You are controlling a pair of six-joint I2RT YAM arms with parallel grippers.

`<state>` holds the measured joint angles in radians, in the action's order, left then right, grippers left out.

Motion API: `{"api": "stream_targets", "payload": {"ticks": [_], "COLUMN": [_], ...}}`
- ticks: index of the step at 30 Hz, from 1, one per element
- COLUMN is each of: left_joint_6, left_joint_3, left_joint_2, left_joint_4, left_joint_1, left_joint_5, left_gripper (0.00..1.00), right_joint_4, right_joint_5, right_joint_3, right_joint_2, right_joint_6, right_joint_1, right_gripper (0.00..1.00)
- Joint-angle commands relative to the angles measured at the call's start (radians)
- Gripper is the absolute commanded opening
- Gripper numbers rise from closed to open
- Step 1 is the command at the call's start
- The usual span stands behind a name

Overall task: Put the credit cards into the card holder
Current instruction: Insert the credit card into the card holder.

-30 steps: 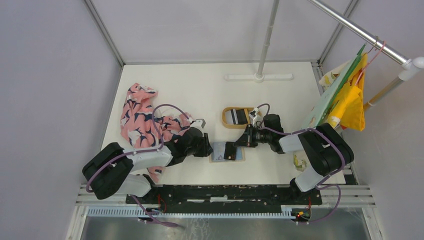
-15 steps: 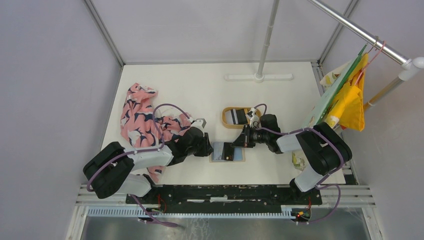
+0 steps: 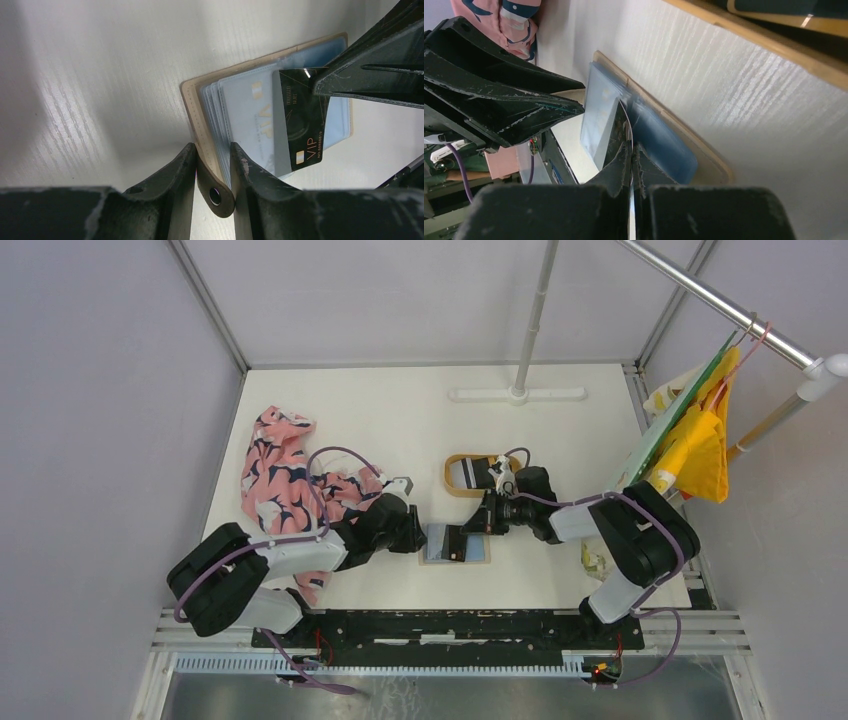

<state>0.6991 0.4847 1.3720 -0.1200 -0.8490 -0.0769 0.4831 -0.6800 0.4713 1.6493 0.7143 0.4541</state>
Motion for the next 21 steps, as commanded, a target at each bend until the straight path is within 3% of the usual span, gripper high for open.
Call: {"api": "stream_targets", "payload": {"ticks": [1,7,12,14,17,21], "left_joint_6": [-0.021,-0.023,-0.030,-0.039,-0.015,0.057], "left_joint_3": [0.025,0.028,0.055,0.085,0.121,0.150], "left_joint_2": [0.021,0.003,-0.120,-0.182,-0.245,-0.225], "left_joint_4": [-0.005,-0.003,0.097,0.158,0.174,0.125], "left_joint_1": [-0.011,-0.013,-0.015,-0.013,-0.016,-0.088], "left_joint_5": [0.017,0.016,-0.054,-0.061,-0.014,-0.005], "left_gripper": [0.37,0.37,0.53,0.55,0.54,0.43], "right_joint_4": [-0.017,0.030,0.031,0.029,0.025,0.022], "right_joint_5": [0.031,0.011,0.014,0.014,0.017,0.019], "right_joint_3": [0.039,0.060,0.059,0.060,0.061,0.063], "right_joint_2": [0.039,0.077,0.065,0.063,0.063,0.064], "right_joint_6": [0.004,0.037,0.013,0.008,0.003,-0.002], "right_joint_1": [0.024,0.038,0.037,0.036,0.037,0.037], "right_gripper": [0.00,0.03,0.15,0.16,0.16,0.16]}}
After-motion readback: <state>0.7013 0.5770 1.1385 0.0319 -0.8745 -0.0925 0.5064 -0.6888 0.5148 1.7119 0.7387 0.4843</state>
